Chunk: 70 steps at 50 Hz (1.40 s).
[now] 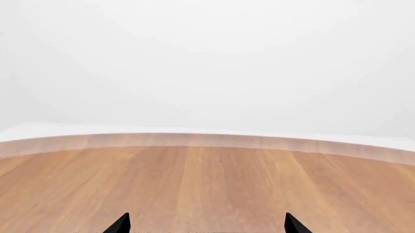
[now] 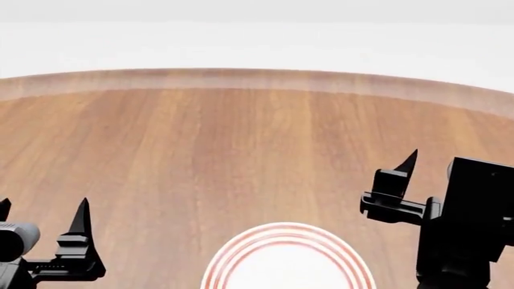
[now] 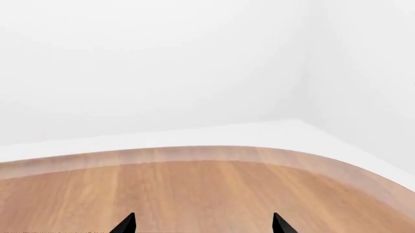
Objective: Pick up the red mug and put it on the plate
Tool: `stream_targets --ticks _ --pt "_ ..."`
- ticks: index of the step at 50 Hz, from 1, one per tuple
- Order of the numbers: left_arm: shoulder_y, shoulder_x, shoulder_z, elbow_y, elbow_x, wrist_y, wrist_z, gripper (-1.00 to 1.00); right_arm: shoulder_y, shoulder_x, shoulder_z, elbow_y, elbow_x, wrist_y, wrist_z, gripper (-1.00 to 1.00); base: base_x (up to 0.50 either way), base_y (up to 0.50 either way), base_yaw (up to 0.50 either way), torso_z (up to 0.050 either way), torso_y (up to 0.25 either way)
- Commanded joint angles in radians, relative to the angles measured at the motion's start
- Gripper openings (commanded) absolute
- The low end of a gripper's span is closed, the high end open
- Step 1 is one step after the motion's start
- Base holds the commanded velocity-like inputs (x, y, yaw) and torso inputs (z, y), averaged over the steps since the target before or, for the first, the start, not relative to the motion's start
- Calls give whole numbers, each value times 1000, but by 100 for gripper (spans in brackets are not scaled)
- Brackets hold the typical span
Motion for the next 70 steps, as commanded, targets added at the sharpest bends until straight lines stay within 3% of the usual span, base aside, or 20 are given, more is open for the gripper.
stream_targets --ticks 1,9,12,15,17,44,70 --pt "2 -4 3 -7 -6 6 -6 100 -1 0 -5 10 -3 -10 13 100 0 0 0 0 0" --pt "-5 7 -15 -19 -16 -1 -29 100 1 3 -10 18 -2 -14 17 100 0 0 0 0 0" --pt "-22 42 -58 -44 5 -3 -108 100 -1 2 -14 30 -5 -25 19 100 0 0 0 0 0" --pt "-58 114 -145 -92 59 0 -278 100 -1 2 -17 43 -6 -33 21 100 0 0 0 0 0" --pt "-57 115 -137 -111 102 28 -320 100 1 2 -16 49 -5 -35 21 100 0 0 0 0 0" --pt "-17 66 -208 -219 41 57 -327 100 -4 -1 -34 105 5 -80 24 100 0 0 0 0 0" --pt "-84 58 -183 -549 32 154 -285 100 -5 0 -50 147 12 -105 31 100 0 0 0 0 0"
